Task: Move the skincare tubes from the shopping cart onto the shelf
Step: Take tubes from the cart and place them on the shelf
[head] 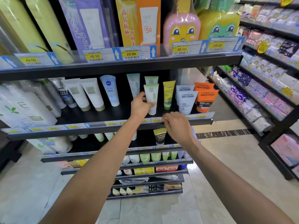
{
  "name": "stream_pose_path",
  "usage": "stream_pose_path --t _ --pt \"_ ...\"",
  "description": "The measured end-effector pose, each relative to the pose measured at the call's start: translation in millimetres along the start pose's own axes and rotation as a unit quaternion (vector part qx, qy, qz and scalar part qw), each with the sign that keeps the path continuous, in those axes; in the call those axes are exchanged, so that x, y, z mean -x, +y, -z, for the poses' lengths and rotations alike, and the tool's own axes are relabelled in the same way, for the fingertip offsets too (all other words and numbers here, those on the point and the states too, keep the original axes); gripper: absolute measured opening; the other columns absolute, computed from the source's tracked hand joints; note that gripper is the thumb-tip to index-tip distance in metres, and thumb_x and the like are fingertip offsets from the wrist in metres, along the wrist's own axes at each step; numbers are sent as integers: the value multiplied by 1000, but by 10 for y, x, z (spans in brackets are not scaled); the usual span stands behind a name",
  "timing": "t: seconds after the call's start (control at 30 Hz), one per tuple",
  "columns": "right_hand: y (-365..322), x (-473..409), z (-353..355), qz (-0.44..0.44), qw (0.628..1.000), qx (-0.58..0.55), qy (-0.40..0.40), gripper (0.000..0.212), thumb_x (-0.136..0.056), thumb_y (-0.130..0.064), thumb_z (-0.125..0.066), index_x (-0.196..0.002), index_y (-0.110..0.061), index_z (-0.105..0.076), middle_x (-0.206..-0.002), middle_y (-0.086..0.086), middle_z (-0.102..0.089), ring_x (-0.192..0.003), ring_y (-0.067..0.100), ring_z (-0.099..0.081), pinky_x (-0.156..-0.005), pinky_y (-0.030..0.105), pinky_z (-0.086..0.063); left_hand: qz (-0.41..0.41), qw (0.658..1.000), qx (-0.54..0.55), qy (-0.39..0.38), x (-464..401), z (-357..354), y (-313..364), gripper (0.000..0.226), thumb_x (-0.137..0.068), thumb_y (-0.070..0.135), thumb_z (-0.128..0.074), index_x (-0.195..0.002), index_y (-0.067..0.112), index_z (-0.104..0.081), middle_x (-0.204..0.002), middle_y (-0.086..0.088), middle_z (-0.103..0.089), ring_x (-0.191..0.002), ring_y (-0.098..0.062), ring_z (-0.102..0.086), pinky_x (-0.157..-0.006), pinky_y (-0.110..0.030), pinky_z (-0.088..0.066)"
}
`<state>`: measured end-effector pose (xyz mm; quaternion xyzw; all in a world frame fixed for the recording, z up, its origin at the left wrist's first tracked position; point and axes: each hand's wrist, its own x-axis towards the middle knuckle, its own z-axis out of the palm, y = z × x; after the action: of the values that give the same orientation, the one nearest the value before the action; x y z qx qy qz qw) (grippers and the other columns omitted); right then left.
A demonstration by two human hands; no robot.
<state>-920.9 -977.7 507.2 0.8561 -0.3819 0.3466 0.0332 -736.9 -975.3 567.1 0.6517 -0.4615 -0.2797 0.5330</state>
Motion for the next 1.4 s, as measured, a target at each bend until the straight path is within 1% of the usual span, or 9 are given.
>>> stream_pose_path --t 0.57,0.67,0.77,0.87,0.97,1.1,1.23,1.3,1.4 --pt "30 11 -41 -3 1000 7 -9 16 -101 -19 -59 -103 -10 -73 -76 3 -64 -70 26 -59 -66 40 -47 15 999 -48 2 -113 -39 -45 45 -84 12 -81 -123 14 -60 -106 -5 -71 -96 -16 -69 -88 -31 -56" --pt "8 48 -27 -14 1000 -5 -13 21 -100 -20 -64 -113 -6 -73 -89 6 -71 -83 29 -64 -86 44 -53 17 999 -50 6 -18 29 -21 50 -85 14 -81 -129 16 -57 -108 -5 -70 -98 -16 -69 -91 -33 -57" --pt "-73 110 31 -37 998 -48 -22 31 -100 -23 -64 -126 -6 -69 -116 8 -71 -110 26 -64 -114 48 -42 -8 996 -87 21 243 163 13 48 -89 19 -77 -134 16 -58 -115 -4 -66 -107 -17 -65 -96 -30 -54" --pt "-242 260 158 -27 994 -103 -35 35 -101 -22 -61 -134 -9 -64 -136 7 -62 -130 25 -55 -115 43 -42 -45 991 -115 45 695 356 13 41 -94 23 -71 -133 18 -59 -120 -1 -66 -113 -13 -62 -102 -35 -52" --pt "-489 491 235 -21 983 -155 -95 37 -104 -30 -57 -137 -17 -62 -142 0 -58 -135 18 -50 -114 37 -43 -42 978 -194 66 1329 603 -108 41 -100 35 -61 -138 23 -54 -125 4 -64 -117 -10 -59 -100 -32 -50" --pt "-922 829 115 12 956 -192 -222 49 -106 -52 -38 -141 -25 -59 -148 -6 -54 -139 14 -45 -118 38 -39 64 942 -313 99 2197 887 -434 46 -103 44 -50 -146 26 -46 -137 5 -55 -125 -16 -53 -99 -35 -49" --pt "-1338 1105 -45 92 926 -210 -301 57 -103 -53 -31 -135 -21 -64 -142 -1 -59 -135 17 -45 -114 43 -43 143 899 -394 128 2866 1087 -723 46 -103 46 -45 -141 22 -52 -130 -1 -60 -116 -25 -59 -93 -41 -52" --pt "-1552 1228 -116 130 907 -200 -346 56 -103 -55 -30 -138 -23 -62 -148 -2 -55 -141 16 -39 -119 40 -35 175 883 -408 153 3203 1213 -842 47 -98 45 -47 -135 19 -59 -128 -5 -64 -113 -29 -62 -93 -42 -53" --pt "-1889 1383 -145 198 874 -175 -408 57 -106 -56 -27 -152 -29 -48 -161 -5 -40 -152 16 -27 -125 31 -12 222 851 -434 193 3662 1436 -975 45 -98 43 -53 -134 18 -61 -130 -7 -65 -116 -31 -63 -94 -44 -52"
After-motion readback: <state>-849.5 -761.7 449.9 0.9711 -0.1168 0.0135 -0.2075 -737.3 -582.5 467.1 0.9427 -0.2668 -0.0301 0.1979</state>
